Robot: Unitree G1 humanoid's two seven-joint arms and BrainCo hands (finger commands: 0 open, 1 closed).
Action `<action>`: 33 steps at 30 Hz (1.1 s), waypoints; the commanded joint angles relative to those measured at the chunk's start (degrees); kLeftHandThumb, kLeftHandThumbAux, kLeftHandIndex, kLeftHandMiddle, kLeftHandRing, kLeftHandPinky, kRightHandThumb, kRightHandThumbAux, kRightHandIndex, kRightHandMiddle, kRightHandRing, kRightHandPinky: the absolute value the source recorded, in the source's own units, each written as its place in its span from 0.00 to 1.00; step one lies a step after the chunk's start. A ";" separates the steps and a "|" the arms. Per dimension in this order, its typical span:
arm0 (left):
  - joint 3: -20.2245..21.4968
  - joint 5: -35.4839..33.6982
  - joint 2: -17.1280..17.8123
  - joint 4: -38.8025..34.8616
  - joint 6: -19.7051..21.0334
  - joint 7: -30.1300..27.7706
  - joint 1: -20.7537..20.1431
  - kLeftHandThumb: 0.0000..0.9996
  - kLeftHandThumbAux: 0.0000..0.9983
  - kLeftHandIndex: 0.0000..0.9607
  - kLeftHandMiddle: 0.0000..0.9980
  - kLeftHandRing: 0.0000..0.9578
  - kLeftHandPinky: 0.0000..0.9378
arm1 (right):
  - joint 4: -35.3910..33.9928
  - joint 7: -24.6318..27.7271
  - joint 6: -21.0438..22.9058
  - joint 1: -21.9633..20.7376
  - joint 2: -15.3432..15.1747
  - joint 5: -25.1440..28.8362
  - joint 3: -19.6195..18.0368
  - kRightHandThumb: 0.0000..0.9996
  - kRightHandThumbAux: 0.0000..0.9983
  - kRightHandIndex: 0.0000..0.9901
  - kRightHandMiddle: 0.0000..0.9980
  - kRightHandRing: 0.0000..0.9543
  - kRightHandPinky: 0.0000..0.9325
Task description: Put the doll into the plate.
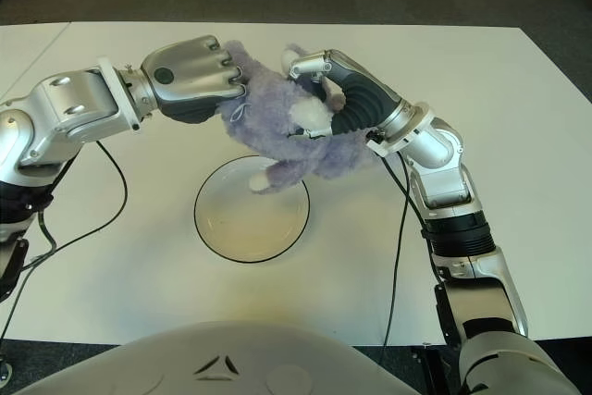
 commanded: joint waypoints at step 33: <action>4.31 -5.23 7.38 -6.91 0.89 -11.19 13.35 0.85 0.66 0.45 0.49 0.75 0.81 | -8.91 6.15 10.86 -3.49 5.45 -7.69 10.20 0.46 0.75 0.64 0.78 0.81 0.84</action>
